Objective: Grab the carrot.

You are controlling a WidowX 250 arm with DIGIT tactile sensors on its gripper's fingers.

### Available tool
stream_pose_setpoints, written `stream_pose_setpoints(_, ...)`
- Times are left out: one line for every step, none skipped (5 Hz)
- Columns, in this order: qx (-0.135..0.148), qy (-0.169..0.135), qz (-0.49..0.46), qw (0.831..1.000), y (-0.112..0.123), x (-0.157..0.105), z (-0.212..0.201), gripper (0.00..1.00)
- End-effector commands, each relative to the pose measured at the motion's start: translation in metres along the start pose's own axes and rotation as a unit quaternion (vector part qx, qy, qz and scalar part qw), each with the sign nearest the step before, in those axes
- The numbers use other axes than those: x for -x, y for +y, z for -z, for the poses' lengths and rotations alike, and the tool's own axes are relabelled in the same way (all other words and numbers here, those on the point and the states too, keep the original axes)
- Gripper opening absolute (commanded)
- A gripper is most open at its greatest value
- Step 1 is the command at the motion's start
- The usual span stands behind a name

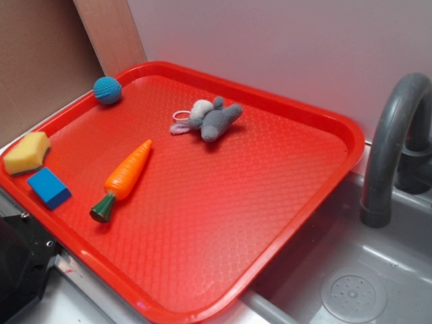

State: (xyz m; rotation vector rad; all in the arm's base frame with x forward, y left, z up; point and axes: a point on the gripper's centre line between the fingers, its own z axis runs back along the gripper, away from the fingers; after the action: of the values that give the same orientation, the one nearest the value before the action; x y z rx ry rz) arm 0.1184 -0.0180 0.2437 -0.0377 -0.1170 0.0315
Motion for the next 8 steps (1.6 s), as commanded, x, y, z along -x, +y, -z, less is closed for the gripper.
stream_pose_setpoints(0.000,0.000,0.000,1.000,0.000,0.000,0.000,1.00)
stream_pose_setpoints(0.006,0.004,-0.060,0.998,0.006,-0.020,0.005,1.00)
stream_pose_setpoints(0.031,-0.001,-0.144,0.989,0.021,-0.034,0.011,1.00)
stream_pose_setpoints(0.034,0.003,-0.187,0.982,0.029,-0.041,0.025,1.00)
stream_pose_setpoints(0.014,0.046,-0.190,0.981,0.029,-0.033,0.075,1.00)
stream_pose_setpoints(0.020,0.092,-0.159,0.983,0.027,-0.024,0.124,1.00)
stream_pose_setpoints(-0.003,0.107,-0.146,0.983,0.025,-0.023,0.163,1.00)
stream_pose_setpoints(-0.016,0.107,-0.152,0.982,0.024,-0.027,0.184,1.00)
